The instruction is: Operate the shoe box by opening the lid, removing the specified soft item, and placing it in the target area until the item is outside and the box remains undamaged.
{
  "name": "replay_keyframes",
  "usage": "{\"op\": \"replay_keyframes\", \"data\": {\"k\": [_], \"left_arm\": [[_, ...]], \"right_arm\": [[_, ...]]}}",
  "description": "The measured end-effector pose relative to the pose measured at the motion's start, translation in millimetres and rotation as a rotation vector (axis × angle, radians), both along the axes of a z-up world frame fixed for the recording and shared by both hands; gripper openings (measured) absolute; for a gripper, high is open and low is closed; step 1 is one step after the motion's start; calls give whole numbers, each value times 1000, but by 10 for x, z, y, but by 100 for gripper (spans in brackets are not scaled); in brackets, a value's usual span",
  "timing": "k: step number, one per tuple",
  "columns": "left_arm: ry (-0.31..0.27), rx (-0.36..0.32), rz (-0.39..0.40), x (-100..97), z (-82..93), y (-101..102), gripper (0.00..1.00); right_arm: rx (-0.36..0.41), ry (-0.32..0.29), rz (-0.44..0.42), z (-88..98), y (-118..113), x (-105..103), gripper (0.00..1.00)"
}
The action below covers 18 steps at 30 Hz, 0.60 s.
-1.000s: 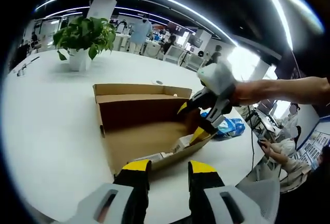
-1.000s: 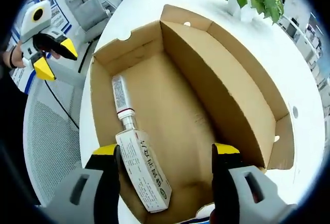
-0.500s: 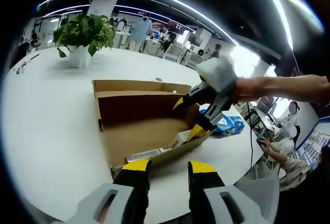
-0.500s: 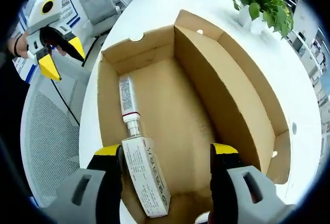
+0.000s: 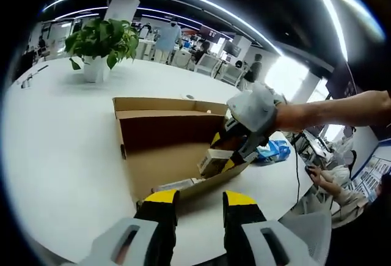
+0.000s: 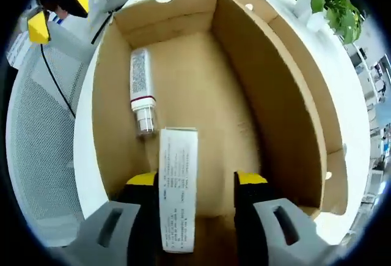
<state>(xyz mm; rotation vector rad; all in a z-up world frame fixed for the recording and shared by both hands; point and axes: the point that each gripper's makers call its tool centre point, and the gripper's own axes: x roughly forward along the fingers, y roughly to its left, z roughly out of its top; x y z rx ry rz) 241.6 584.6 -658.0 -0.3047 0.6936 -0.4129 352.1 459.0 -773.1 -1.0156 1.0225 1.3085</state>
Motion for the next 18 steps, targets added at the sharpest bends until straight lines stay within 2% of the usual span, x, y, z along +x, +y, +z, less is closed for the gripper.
{"op": "replay_keyframes", "data": {"k": [1, 3, 4, 7, 11, 18], "left_arm": [[1, -1, 2, -4, -5, 5, 29], [4, -3, 5, -15, -14, 7, 29], [6, -4, 5, -14, -18, 7, 28], [4, -4, 2, -12, -13, 5, 28], [-1, -5, 5, 0, -3, 10, 28], [-10, -2, 6, 4, 20, 31, 28]], "right_arm": [[22, 39, -34, 16, 12, -48, 32], [88, 39, -71, 62, 65, -26, 20], [88, 40, -98, 68, 55, -13, 19], [76, 55, -89, 57, 29, -43, 19], [77, 37, -87, 82, 37, -31, 19], [123, 40, -136, 199, 75, 29, 18]]}}
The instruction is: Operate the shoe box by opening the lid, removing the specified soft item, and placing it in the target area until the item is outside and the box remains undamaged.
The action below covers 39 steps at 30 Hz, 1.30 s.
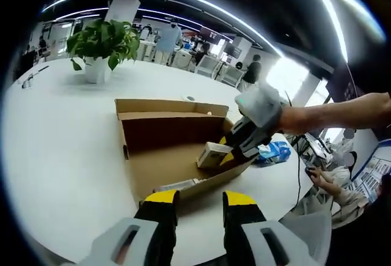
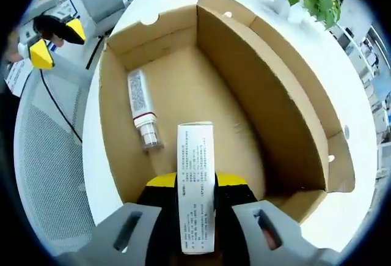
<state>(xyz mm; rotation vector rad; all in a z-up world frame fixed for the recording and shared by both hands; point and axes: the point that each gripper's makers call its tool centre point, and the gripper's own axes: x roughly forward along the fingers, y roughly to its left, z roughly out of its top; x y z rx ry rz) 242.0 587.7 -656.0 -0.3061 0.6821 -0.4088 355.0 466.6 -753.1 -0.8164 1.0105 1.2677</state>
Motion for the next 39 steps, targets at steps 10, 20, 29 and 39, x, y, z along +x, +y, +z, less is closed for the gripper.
{"op": "replay_keyframes", "data": {"k": [10, 20, 29, 39], "left_arm": [[1, -6, 3, -29, -10, 7, 28], [10, -4, -13, -41, -25, -28, 28], [9, 7, -46, 50, 1, -126, 28], [4, 14, -86, 117, 51, -298, 28]], "right_arm": [[64, -81, 22, 339, 70, 99, 18], [146, -172, 10, 821, 23, 131, 18], [171, -242, -1, 1143, -245, 118, 18], [180, -298, -54, 1298, -581, 155, 18]]}}
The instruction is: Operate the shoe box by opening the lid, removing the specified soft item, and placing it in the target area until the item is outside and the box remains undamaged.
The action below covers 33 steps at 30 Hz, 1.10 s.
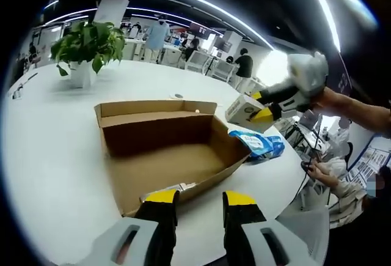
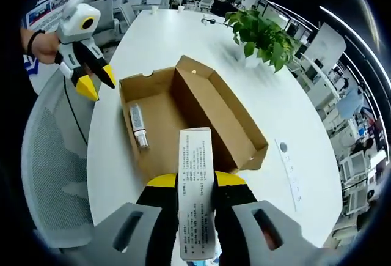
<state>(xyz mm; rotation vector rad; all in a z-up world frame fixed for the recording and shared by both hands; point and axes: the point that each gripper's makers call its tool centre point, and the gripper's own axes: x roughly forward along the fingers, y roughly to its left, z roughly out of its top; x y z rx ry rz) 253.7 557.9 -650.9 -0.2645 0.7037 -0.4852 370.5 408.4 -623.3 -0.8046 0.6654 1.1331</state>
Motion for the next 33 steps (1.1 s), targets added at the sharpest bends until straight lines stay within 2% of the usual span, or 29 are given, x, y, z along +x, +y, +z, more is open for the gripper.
{"op": "replay_keyframes", "data": {"k": [10, 22, 33], "left_arm": [[3, 15, -32, -11, -14, -168, 28], [16, 19, -72, -55, -67, -377, 28], [17, 32, -109, -18, -73, -595, 29]], "right_arm": [[-11, -13, -105, -79, -534, -33, 18], [-10, 3, -215, -202, -1111, -333, 18], [-2, 26, -377, -293, -1847, -544, 18]]}}
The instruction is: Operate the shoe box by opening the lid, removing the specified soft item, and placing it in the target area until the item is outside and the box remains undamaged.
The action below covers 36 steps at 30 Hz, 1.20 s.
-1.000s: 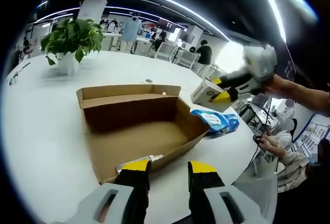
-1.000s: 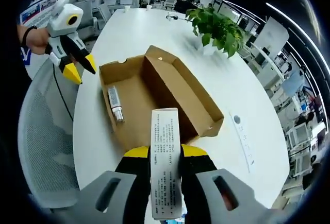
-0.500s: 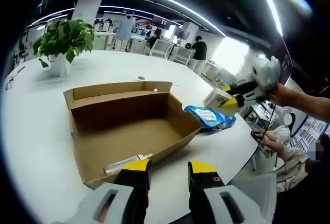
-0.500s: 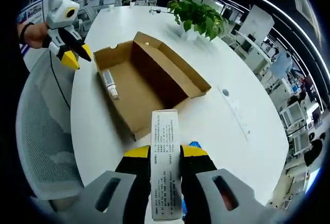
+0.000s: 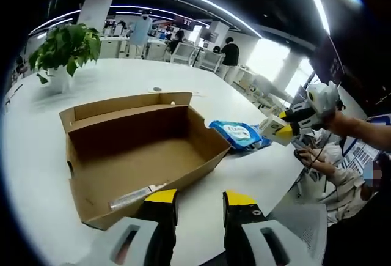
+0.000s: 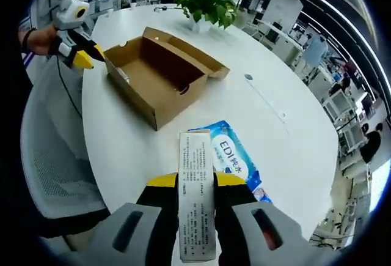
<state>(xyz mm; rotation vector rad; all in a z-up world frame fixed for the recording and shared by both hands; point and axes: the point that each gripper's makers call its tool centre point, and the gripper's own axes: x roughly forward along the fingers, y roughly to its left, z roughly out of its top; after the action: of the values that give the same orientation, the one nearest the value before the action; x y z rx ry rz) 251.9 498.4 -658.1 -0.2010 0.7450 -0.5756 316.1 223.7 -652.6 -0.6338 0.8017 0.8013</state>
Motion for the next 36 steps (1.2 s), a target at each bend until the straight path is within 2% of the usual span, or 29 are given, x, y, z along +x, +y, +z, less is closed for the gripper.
{"op": "replay_keyframes", "data": {"k": [10, 20, 28, 32, 36], "left_arm": [[3, 1, -3, 31, -3, -169, 29], [9, -1, -9, 86, -1, -399, 29], [5, -2, -5, 128, 30, -540, 29], [9, -1, 2, 139, 23, -563, 29], [8, -1, 22, 158, 22, -557, 29]], "right_arm": [[13, 27, -100, -86, -517, -165, 18], [6, 37, -141, -113, -871, -196, 18], [-4, 47, -135, -155, -1029, -75, 18], [-39, 48, -101, -200, -1104, 61, 18], [-70, 32, -74, -162, -1187, 283, 18]]}}
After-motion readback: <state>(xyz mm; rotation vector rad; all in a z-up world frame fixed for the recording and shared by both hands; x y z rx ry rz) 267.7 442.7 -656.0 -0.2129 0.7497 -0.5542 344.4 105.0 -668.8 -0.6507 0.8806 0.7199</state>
